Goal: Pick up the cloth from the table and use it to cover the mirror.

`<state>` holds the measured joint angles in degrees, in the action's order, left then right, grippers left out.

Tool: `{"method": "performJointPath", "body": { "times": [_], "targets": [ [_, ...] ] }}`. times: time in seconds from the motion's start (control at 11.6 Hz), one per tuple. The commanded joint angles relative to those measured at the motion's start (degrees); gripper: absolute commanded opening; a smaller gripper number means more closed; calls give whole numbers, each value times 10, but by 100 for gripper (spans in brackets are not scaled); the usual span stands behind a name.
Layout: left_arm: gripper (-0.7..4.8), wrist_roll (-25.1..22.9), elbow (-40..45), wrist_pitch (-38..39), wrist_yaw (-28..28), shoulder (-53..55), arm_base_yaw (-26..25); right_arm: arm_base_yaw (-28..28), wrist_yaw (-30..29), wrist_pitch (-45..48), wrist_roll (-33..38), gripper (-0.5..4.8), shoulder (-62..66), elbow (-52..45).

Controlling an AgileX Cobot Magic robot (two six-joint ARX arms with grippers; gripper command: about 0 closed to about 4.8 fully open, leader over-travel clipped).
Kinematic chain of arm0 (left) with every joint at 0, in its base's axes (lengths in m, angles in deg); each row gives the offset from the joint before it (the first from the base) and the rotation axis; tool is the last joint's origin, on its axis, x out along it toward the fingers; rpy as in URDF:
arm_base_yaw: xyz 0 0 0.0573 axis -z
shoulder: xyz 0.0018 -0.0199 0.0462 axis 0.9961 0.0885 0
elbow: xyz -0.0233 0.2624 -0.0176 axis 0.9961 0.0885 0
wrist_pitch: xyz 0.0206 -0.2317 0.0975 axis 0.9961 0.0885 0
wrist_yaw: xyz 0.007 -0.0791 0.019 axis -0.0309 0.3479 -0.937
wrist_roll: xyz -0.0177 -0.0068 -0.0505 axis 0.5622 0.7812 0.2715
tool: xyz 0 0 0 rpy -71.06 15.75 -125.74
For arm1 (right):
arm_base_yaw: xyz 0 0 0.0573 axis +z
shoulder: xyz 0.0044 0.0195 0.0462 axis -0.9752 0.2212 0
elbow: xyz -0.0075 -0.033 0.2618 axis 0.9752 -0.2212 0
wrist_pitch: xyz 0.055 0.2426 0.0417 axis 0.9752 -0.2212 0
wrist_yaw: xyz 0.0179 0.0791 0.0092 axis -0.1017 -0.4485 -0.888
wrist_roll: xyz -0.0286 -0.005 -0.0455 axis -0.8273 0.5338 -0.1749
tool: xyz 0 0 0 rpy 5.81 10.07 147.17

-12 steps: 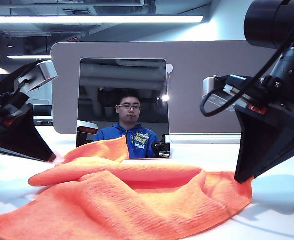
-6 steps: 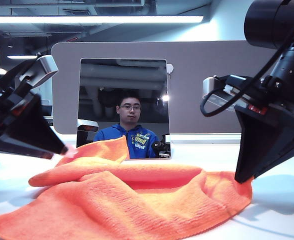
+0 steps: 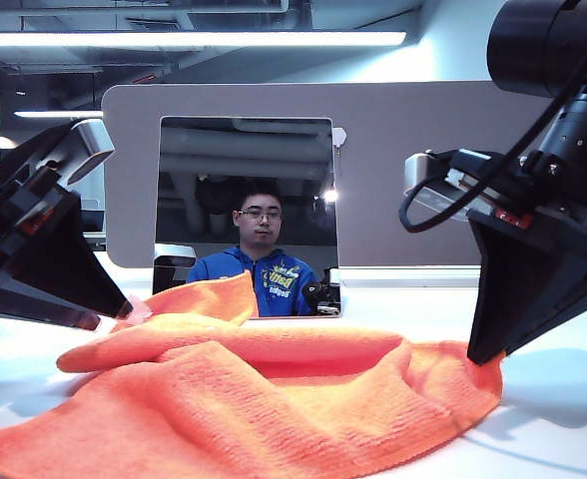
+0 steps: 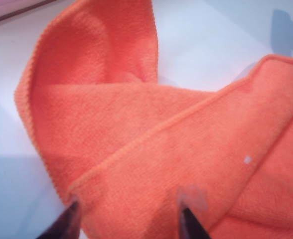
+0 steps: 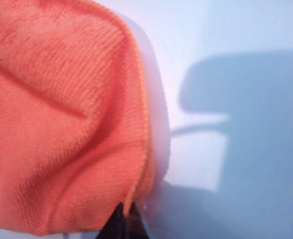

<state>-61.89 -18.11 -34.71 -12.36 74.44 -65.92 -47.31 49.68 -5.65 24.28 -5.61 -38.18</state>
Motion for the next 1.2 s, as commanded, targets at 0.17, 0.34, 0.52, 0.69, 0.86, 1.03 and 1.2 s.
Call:
{"method": "performJointPath", "body": {
  "times": [0.17,0.34,0.52,0.69,0.86,1.03,1.2],
  "targets": [
    [246,0,-3,19,32,-1,1,0,-1,8,-2,-1,-2,3],
    [237,0,-3,19,32,2,1,0,-1,8,-2,-1,-2,3],
    [180,0,-3,19,39,23,1,0,-1,8,-2,-1,-2,3],
    [-3,2,-3,2,54,45,1,0,-1,8,-2,-1,-2,3],
    [-6,41,-3,-87,57,45,1,0,-1,8,-2,-1,-2,3],
    [-6,52,-3,-158,57,45,1,0,5,24,-2,-1,-2,3],
    [-6,67,-3,-234,57,44,1,0,5,88,-2,-1,-2,3]
  ]
}}
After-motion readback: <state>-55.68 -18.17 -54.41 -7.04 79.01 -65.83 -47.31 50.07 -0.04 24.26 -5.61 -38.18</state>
